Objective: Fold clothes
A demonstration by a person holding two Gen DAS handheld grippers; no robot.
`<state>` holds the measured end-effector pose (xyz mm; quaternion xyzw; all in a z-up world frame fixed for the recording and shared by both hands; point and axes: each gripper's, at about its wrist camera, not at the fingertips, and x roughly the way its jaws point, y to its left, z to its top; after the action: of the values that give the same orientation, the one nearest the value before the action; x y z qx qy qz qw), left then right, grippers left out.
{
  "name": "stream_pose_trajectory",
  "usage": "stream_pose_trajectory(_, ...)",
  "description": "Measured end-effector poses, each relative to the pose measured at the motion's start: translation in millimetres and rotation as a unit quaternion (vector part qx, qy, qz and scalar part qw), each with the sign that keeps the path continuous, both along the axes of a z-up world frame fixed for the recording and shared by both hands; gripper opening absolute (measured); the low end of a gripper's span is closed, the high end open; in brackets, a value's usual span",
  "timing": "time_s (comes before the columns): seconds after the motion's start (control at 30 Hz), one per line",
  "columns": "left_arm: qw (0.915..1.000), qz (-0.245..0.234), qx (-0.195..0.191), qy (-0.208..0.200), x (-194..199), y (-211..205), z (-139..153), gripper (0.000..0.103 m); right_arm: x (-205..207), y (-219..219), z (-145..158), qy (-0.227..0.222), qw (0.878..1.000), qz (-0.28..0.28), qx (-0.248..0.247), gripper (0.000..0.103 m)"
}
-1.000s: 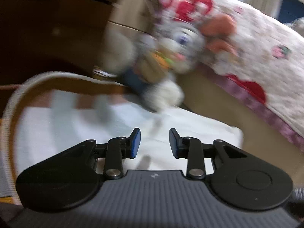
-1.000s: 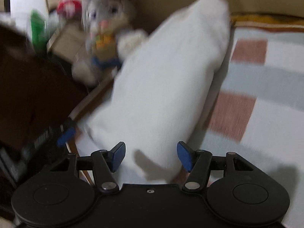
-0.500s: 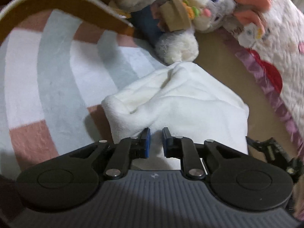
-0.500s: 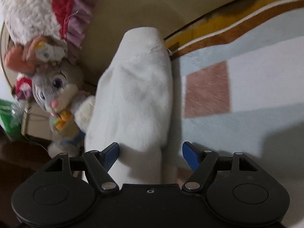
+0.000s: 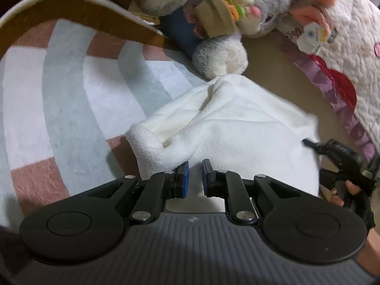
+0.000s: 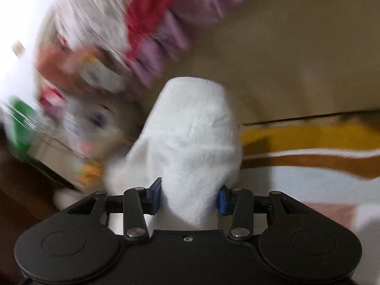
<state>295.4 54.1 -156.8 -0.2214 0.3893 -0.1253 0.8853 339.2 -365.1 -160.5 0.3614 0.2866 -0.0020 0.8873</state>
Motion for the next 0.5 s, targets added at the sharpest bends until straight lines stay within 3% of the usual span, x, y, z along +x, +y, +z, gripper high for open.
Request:
stream_pose_trajectory(0.07,0.9997,-0.008,0.022,-0.001,0.0,-5.0,3.5,0.013,1.0,8.7,2.0,0.028,0.997,0.012,-0.075,0.061)
stream_pose_trajectory(0.17,0.9990,-0.015,0.041,0.012,1.7,-9.2,12.6,0.013,-9.1,20.3,16.5,0.047,0.990,-0.011,-0.132,0.078)
stream_pose_trajectory(0.23,0.9981,-0.021,0.056,0.016,1.0,-12.8,19.9,0.018,-23.5,29.3,32.2,0.038,0.986,-0.031,-0.162,0.078)
stream_pose_trajectory(0.3,0.9971,-0.028,0.069,0.015,-1.9,-17.5,27.0,0.029,-45.4,39.1,49.5,-0.001,0.984,-0.035,-0.177,0.078)
stream_pose_trajectory(0.37,0.9973,-0.025,0.067,0.018,-7.7,-22.0,34.9,0.060,-61.8,47.9,60.1,-0.015,0.986,-0.013,-0.168,0.078)
stream_pose_trajectory(0.43,0.9955,-0.016,0.091,0.020,-17.8,-30.8,44.0,0.073,-80.6,61.2,69.1,-0.008,0.986,0.012,-0.169,0.078)
stream_pose_trajectory(0.5,0.9902,-0.013,0.138,0.019,-33.7,-43.8,54.2,0.076,-105.0,73.8,75.6,0.003,0.984,0.032,-0.173,0.078)
